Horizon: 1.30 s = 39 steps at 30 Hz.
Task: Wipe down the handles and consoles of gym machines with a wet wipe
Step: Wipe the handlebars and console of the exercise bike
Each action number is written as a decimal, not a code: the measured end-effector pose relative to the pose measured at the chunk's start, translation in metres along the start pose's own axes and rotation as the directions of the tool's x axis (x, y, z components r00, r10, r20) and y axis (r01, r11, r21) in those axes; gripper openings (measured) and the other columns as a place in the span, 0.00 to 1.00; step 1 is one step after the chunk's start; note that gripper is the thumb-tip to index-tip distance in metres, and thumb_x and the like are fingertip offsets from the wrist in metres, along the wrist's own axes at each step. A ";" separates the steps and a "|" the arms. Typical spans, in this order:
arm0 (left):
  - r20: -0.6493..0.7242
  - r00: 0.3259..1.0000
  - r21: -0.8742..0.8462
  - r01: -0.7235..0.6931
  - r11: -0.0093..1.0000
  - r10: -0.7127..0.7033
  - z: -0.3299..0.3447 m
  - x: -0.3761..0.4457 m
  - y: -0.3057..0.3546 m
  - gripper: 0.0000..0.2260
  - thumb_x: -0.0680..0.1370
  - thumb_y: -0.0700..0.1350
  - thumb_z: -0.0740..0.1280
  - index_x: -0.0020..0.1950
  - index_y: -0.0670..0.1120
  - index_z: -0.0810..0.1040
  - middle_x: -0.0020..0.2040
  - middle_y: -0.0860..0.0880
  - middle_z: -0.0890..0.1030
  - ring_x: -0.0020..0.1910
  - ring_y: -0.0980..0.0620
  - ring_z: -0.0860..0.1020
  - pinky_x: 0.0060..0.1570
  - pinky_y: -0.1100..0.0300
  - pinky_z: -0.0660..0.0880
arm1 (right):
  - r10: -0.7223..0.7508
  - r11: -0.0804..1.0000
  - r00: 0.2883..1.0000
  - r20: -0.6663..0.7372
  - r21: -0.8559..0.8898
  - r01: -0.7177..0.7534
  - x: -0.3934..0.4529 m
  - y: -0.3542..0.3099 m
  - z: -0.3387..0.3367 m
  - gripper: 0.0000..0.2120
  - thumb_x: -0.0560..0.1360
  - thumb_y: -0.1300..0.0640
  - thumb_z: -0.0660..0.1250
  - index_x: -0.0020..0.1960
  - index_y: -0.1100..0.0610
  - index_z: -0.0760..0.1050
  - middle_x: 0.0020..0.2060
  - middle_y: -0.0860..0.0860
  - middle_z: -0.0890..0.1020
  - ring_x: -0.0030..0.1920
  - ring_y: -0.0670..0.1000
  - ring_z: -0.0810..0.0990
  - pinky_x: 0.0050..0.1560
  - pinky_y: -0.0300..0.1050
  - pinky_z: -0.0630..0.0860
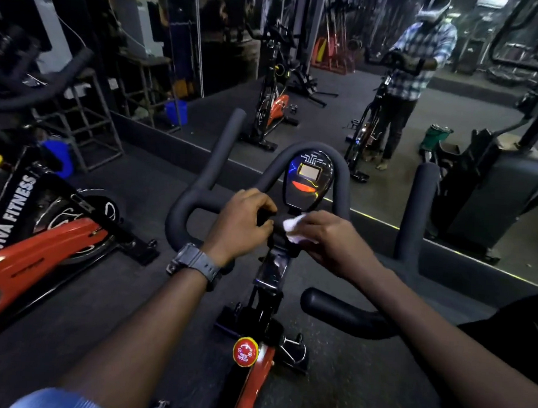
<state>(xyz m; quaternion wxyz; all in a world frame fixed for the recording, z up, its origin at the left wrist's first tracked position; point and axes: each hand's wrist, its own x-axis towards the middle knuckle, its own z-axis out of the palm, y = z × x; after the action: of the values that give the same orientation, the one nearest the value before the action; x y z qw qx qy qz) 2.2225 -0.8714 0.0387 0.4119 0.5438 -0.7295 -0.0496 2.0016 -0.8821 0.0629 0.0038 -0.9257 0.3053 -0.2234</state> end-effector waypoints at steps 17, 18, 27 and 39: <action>-0.109 0.909 -0.320 0.351 0.880 -0.402 -0.014 0.001 -0.002 0.21 0.69 0.29 0.58 0.59 0.40 0.79 0.55 0.43 0.82 0.54 0.46 0.80 0.59 0.49 0.77 | 0.024 0.990 0.998 0.058 -0.141 -0.015 0.085 -0.051 0.039 0.08 0.65 0.65 0.72 0.44 0.60 0.81 0.41 0.58 0.80 0.41 0.60 0.80 0.36 0.47 0.77; -0.108 0.900 -0.323 0.369 0.871 -0.422 -0.014 0.002 -0.002 0.21 0.70 0.28 0.58 0.60 0.40 0.79 0.55 0.43 0.82 0.55 0.46 0.80 0.60 0.49 0.77 | -0.034 0.991 0.993 0.114 -0.125 0.049 0.085 -0.049 0.034 0.08 0.65 0.66 0.72 0.44 0.60 0.81 0.41 0.57 0.80 0.41 0.60 0.80 0.36 0.47 0.77; -0.090 0.830 -0.441 0.463 0.769 -0.551 -0.016 0.003 -0.011 0.21 0.73 0.31 0.58 0.62 0.42 0.79 0.57 0.45 0.82 0.57 0.47 0.80 0.58 0.56 0.76 | -0.013 0.990 0.997 0.078 -0.141 0.024 0.105 -0.051 0.047 0.08 0.71 0.61 0.72 0.50 0.59 0.81 0.43 0.56 0.80 0.45 0.59 0.80 0.42 0.50 0.78; -0.138 0.729 -0.633 0.456 0.626 -0.670 -0.019 0.001 -0.013 0.19 0.75 0.41 0.56 0.61 0.45 0.80 0.57 0.49 0.83 0.59 0.49 0.80 0.63 0.47 0.75 | 0.022 0.980 0.975 0.220 -0.198 0.022 0.105 -0.058 0.036 0.05 0.73 0.62 0.70 0.48 0.57 0.80 0.44 0.55 0.80 0.47 0.60 0.81 0.42 0.52 0.79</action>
<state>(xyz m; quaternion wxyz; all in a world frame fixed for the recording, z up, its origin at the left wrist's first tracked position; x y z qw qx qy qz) 2.2445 -0.8705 0.0448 0.6406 0.6014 -0.3806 -0.2882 2.1241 -0.8994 0.0815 -0.0551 -0.9405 0.3238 -0.0872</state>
